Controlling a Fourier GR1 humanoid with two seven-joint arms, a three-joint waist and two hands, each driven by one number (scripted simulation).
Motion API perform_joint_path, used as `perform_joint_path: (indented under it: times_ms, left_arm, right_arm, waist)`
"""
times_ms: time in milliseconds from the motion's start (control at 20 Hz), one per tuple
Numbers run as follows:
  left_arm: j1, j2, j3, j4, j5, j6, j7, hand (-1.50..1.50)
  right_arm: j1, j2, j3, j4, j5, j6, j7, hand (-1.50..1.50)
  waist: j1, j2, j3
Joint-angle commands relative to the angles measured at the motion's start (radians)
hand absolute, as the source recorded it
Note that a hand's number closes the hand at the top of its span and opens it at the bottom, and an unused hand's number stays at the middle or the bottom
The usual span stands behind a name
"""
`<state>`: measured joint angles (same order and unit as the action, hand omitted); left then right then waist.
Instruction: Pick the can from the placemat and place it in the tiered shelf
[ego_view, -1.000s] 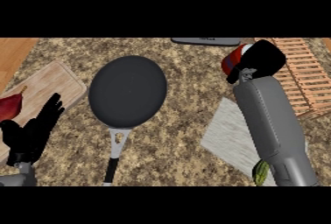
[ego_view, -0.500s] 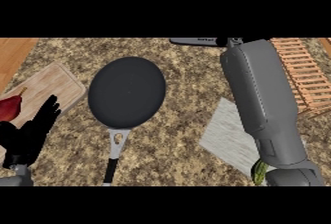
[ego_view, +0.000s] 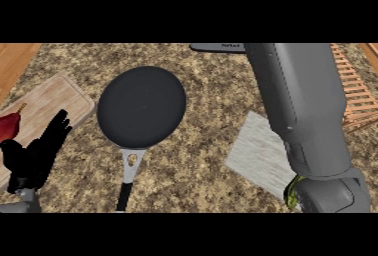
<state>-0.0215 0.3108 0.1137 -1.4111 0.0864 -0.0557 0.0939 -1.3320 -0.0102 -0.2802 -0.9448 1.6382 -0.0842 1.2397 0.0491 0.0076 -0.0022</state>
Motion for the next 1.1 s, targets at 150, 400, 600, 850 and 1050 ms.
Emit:
perform_joint_path:
  times_ms: [150, 400, 600, 850, 1050]
  left_arm:
    - [-0.017, -0.005, 0.0, 0.003, -0.003, 0.005, 0.014, 0.0]
    - [-0.01, 0.005, 0.017, -0.001, 0.009, -0.001, 0.025, 0.0]
    - [-0.018, 0.017, 0.023, -0.01, 0.004, -0.002, 0.023, 0.0]
    - [-0.009, 0.006, 0.015, -0.024, 0.006, -0.006, 0.031, 0.0]
    - [0.004, 0.017, 0.037, -0.032, 0.023, -0.016, 0.03, 0.0]
  right_arm:
    - [-0.136, 0.009, -0.049, 0.084, 0.189, -0.046, 0.247, 1.5]
    - [-0.199, -0.07, -0.115, 0.157, 0.252, 0.131, 0.237, 1.5]
    - [-0.236, -0.125, -0.174, 0.185, 0.27, 0.145, 0.185, 1.5]
    - [-0.29, -0.174, -0.238, 0.268, 0.302, 0.165, 0.167, 1.5]
    - [-0.276, -0.24, -0.275, 0.301, 0.335, 0.142, 0.141, 1.5]
  waist:
    - [-0.007, 0.003, -0.001]
    - [-0.018, -0.001, 0.0]
    - [-0.024, -0.002, 0.001]
    - [-0.01, 0.003, 0.0]
    - [-0.007, 0.005, 0.001]
